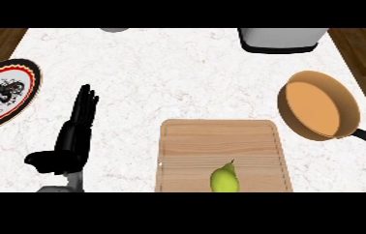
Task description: Pick the pear from the cutting board and place it in the pot
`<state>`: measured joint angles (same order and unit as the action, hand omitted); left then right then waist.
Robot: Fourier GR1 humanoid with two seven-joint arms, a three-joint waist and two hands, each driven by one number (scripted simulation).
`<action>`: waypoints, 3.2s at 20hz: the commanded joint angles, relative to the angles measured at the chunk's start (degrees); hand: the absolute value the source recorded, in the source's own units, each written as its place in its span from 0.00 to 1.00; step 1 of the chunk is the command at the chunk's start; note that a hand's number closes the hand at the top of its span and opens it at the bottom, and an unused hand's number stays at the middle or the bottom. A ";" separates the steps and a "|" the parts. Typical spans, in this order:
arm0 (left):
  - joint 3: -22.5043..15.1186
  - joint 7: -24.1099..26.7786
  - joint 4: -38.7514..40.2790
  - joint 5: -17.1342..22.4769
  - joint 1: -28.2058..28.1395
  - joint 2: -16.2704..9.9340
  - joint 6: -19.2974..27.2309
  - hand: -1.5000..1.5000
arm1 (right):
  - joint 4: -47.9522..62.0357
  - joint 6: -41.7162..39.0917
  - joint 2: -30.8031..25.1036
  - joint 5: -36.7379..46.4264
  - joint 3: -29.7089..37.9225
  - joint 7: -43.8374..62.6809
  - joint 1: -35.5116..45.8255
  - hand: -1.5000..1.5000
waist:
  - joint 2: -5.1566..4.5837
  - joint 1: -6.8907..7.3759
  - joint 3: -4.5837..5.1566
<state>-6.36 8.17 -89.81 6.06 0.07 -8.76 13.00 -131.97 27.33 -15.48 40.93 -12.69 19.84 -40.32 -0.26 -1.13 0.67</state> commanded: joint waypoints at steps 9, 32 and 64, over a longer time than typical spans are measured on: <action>-2.69 0.39 -0.72 -1.19 1.17 1.36 -0.68 0.50 | -1.40 -22.29 7.67 25.70 -20.68 33.44 -0.35 0.00 | -0.58 3.52 -0.23; -1.06 -0.59 0.73 -2.28 0.28 2.63 0.47 0.50 | 24.16 -25.32 15.43 21.91 -28.24 61.49 29.63 0.00 | 0.11 1.45 -0.64; -0.62 -1.17 -0.83 -3.10 -1.08 3.43 -2.65 0.50 | 30.06 -29.55 7.92 28.58 -37.85 27.99 37.98 1.00 | 0.28 2.80 -0.66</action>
<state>-6.71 7.19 -91.23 2.65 -0.76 -4.84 11.50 -99.41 2.55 -3.38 72.38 -43.72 57.33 -4.49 0.04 0.54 0.02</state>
